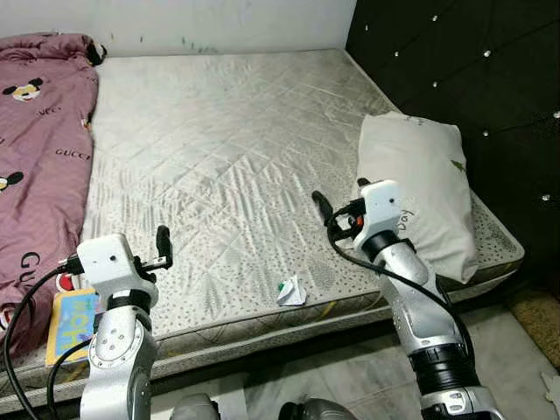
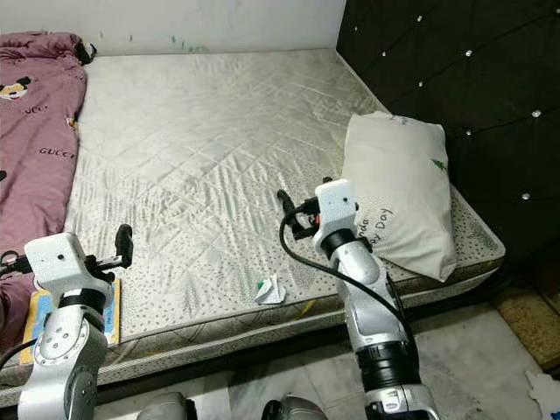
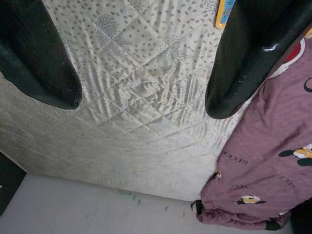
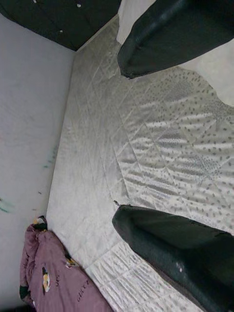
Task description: Clean up the room
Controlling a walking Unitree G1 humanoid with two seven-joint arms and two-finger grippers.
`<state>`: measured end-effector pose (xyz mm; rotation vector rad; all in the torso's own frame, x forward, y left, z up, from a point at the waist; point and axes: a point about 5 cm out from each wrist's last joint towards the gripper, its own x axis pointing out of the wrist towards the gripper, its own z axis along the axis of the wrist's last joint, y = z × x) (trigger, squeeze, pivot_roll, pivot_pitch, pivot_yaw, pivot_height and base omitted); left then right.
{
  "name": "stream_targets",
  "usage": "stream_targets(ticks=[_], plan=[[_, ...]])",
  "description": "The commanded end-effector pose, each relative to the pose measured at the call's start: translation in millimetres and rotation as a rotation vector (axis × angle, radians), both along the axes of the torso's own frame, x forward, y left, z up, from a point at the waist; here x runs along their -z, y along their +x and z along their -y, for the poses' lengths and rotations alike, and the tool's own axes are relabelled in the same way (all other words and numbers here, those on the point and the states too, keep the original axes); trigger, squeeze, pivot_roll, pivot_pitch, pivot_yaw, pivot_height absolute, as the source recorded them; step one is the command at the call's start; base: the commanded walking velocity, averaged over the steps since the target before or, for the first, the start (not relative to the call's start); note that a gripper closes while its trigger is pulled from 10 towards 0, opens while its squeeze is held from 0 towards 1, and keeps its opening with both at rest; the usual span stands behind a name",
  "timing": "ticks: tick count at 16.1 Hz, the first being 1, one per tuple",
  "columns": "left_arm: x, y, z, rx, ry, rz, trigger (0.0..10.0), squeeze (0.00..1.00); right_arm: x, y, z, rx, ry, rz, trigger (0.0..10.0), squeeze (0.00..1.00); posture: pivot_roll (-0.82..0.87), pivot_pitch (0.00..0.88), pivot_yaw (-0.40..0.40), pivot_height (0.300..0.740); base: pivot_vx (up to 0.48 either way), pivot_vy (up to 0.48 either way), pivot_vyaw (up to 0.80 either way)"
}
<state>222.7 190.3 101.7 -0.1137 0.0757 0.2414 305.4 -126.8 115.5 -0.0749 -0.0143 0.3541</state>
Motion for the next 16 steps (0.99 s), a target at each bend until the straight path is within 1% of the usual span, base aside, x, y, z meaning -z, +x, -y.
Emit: stream_targets(ticks=[1,4,10,13,16], plan=[[1.2,-2.7,-2.1,-0.022,-0.005,-0.011,10.0,0.00,-2.6,-1.8,1.1,-0.009,0.001,0.006,10.0,0.00,0.05,0.000,-0.085,0.740,0.000,0.000,0.00],[2.0,-2.8,-2.1,-0.027,-0.008,-0.013,10.0,0.00,-3.3,-1.7,0.2,-0.020,0.002,0.004,10.0,0.00,0.05,0.000,-0.089,0.740,0.000,0.000,0.00],[2.4,-2.4,-2.6,-0.042,-0.009,-0.012,10.0,0.00,-3.3,-1.3,-0.2,-0.036,0.001,0.000,10.0,0.00,0.05,0.000,-0.097,0.675,0.000,0.000,0.00],[1.5,-1.9,-4.6,-0.055,0.011,-0.010,10.0,0.00,-2.6,-1.6,-0.9,-0.041,-0.001,-0.002,10.0,0.00,0.04,0.000,-0.096,0.640,0.000,0.000,0.00],[-0.1,-1.0,-7.0,-0.078,0.028,0.010,10.0,0.00,-2.3,-1.6,-1.3,-0.048,-0.002,-0.003,10.0,0.00,0.04,0.000,-0.097,0.635,0.000,0.000,0.00]])
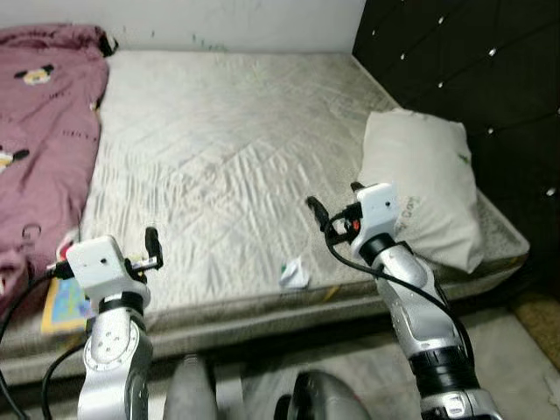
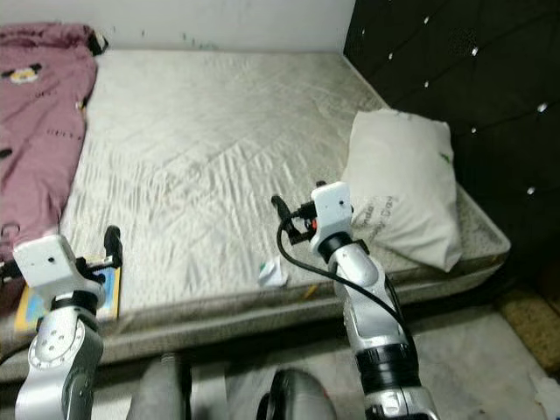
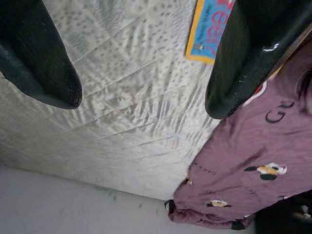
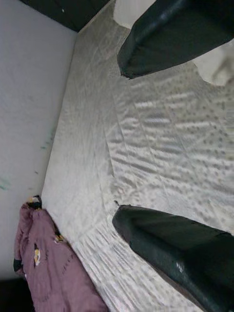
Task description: Clean up the room
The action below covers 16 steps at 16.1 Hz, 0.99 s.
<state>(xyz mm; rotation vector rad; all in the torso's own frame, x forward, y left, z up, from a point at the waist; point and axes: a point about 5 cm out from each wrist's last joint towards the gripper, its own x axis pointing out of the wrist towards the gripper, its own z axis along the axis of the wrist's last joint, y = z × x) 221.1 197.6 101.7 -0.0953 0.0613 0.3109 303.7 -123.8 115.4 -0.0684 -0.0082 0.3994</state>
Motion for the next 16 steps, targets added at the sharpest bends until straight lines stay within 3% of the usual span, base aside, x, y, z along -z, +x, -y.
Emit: stream_targets(ticks=[1,3,7,11,16], plan=[[0,0.8,-0.3,-0.011,0.011,0.001,10.0,0.00,-3,0.0,0.6,-0.016,-0.015,0.010,10.0,0.00,0.04,0.000,-0.097,0.635,0.000,0.000,0.00],[-1,0.5,-1.9,-0.024,0.009,0.002,10.0,0.00,-3,0.1,-0.6,-0.023,-0.018,0.011,10.0,0.00,0.04,0.000,-0.099,0.635,0.000,0.000,0.00],[1,-6.2,-17.7,-0.158,0.047,-0.027,10.0,0.00,-2,0.4,-1.7,-0.033,-0.046,0.014,10.0,0.00,0.05,0.000,-0.099,0.635,0.000,0.000,0.00],[1,-6.9,-17.5,-0.158,0.035,-0.029,10.0,0.00,-1,0.6,-4.7,-0.037,-0.033,0.010,10.0,0.00,0.05,0.000,-0.098,0.635,0.000,0.000,0.51],[1,-5.7,-9.8,-0.127,0.017,-0.021,10.0,0.00,0,-1.6,-8.0,-0.070,-0.041,0.016,10.0,0.00,0.05,0.000,-0.095,0.635,0.000,0.000,0.00]])
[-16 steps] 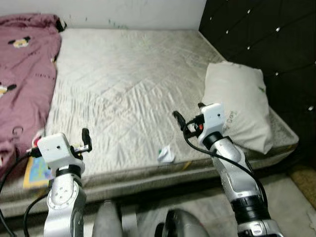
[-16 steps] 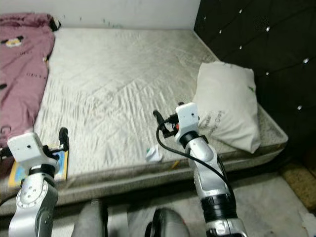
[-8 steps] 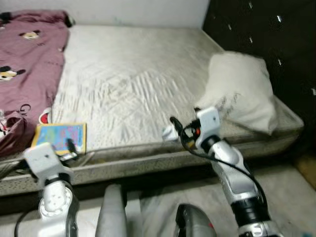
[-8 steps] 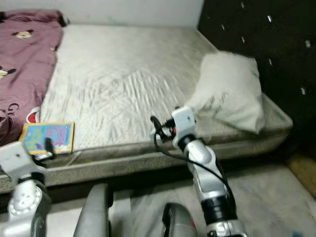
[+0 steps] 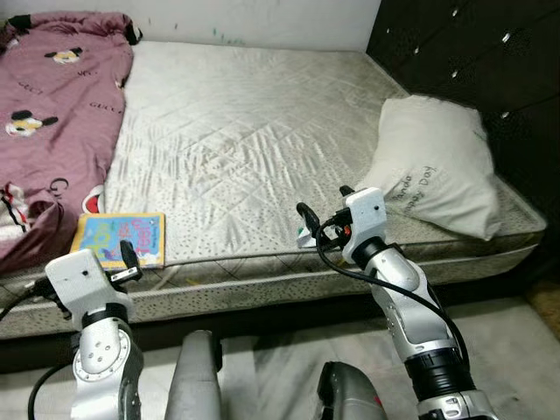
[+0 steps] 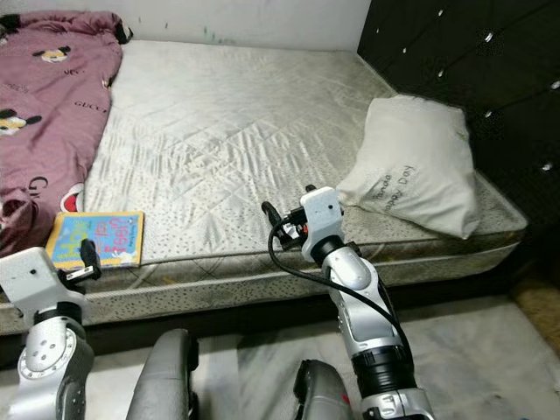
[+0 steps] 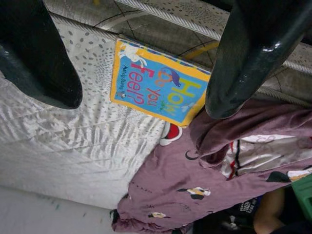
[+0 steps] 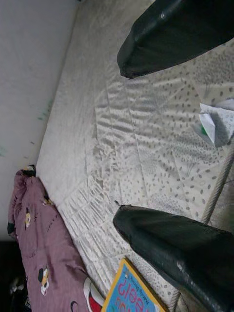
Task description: Clean up the room
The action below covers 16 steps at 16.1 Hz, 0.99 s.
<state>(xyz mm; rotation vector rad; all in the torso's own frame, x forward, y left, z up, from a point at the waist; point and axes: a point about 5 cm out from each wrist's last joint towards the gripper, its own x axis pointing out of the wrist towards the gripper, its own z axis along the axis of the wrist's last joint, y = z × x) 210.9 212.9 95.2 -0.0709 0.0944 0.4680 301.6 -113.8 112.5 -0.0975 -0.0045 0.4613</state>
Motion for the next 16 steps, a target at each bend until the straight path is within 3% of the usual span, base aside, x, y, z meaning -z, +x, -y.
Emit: stream_targets(ticks=[1,4,7,11,14,16], plan=[[-6,5.4,6.1,0.032,-0.006,0.026,10.0,0.00,-3,0.2,1.7,-0.011,-0.013,0.019,10.0,0.00,0.05,0.000,-0.097,0.635,0.000,0.000,0.00],[-6,6.0,8.2,0.039,-0.019,0.030,10.0,0.00,-3,0.5,0.3,-0.017,-0.012,0.020,10.0,0.00,0.05,0.000,-0.100,0.635,0.000,0.000,0.73],[-4,3.8,9.9,0.037,-0.034,0.020,10.0,0.00,-2,0.4,-0.4,-0.004,0.008,0.007,10.0,0.00,0.06,0.000,-0.097,0.635,0.000,0.000,0.00],[-3,1.3,17.8,0.104,-0.044,-0.002,10.0,0.00,2,-11.5,3.3,0.032,0.057,-0.029,10.0,0.00,0.04,0.000,-0.067,0.635,0.000,0.000,0.00],[-13,13.2,12.7,0.094,-0.020,0.038,10.0,0.00,1,-8.3,0.5,0.025,0.078,-0.042,10.0,0.00,0.05,0.000,-0.081,0.607,0.000,0.000,0.00],[-15,13.6,9.2,0.076,-0.018,0.044,10.0,0.00,3,-8.6,-2.9,0.007,0.076,-0.052,10.0,0.00,0.06,0.000,-0.088,0.577,0.000,0.000,0.00]])
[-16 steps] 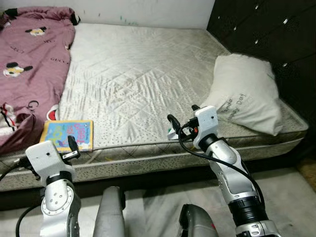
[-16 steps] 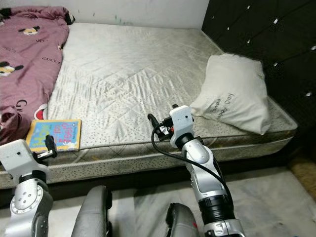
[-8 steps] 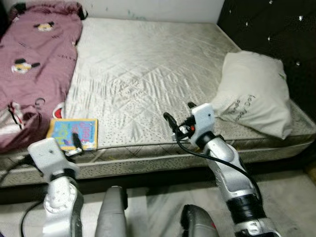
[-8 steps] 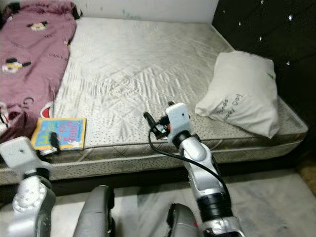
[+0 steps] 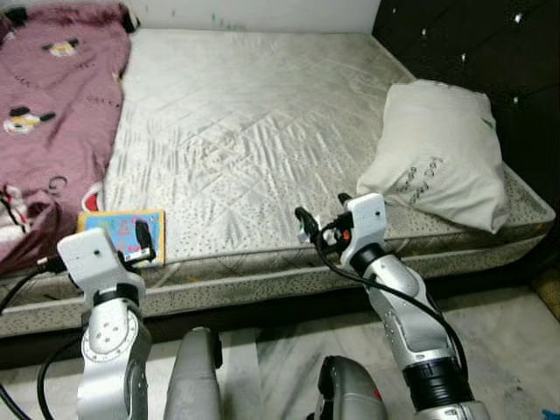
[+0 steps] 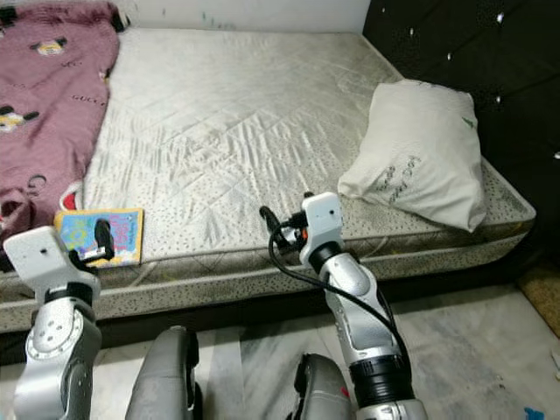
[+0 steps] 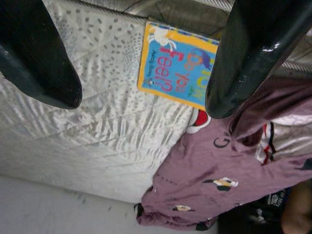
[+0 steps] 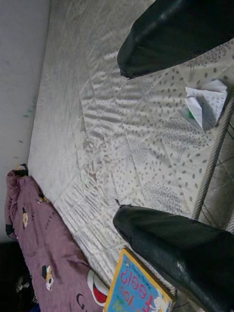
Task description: Clean up the room
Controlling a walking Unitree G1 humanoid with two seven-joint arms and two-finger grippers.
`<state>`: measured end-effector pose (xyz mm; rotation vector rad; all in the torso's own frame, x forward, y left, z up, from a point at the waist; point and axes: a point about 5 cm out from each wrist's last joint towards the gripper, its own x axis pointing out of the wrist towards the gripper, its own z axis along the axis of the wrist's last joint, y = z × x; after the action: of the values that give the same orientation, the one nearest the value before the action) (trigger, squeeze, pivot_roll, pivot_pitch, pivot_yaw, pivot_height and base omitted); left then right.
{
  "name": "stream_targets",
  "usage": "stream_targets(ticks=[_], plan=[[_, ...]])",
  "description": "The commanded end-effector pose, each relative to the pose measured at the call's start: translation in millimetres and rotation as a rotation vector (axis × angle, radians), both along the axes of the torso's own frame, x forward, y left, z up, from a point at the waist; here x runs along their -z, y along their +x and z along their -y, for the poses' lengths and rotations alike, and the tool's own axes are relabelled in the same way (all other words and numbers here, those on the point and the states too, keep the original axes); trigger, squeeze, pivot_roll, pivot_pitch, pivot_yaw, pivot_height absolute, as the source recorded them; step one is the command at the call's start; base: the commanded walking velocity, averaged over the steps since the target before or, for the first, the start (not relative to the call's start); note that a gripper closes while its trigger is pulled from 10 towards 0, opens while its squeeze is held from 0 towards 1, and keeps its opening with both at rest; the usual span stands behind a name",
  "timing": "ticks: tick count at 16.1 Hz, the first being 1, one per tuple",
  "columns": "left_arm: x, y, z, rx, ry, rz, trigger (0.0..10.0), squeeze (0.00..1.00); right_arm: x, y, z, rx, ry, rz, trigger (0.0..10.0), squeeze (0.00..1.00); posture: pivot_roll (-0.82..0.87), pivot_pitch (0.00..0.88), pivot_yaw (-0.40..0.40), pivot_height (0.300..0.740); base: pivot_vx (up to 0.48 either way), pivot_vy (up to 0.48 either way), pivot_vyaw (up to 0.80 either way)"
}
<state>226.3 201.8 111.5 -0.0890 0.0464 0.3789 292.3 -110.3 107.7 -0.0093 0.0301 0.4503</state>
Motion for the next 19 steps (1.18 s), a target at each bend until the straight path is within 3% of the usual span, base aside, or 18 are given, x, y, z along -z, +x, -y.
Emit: stream_targets(ticks=[1,10,19], plan=[[1,-1.7,-3.2,-0.014,-0.006,-0.009,10.0,0.00,-3,1.7,-0.3,-0.005,-0.001,0.001,10.0,0.00,0.05,0.000,-0.088,0.562,0.000,0.000,0.00],[-5,11.1,0.6,-0.009,-0.008,0.036,10.0,0.00,-9,9.6,0.5,0.003,-0.031,0.036,10.0,0.00,0.05,0.000,-0.084,0.562,0.000,0.000,0.00],[-1,12.5,3.6,0.005,-0.026,0.043,10.0,0.00,-10,13.6,0.5,-0.003,-0.046,0.054,10.0,0.00,0.03,0.000,-0.089,0.562,0.176,0.000,0.00]])
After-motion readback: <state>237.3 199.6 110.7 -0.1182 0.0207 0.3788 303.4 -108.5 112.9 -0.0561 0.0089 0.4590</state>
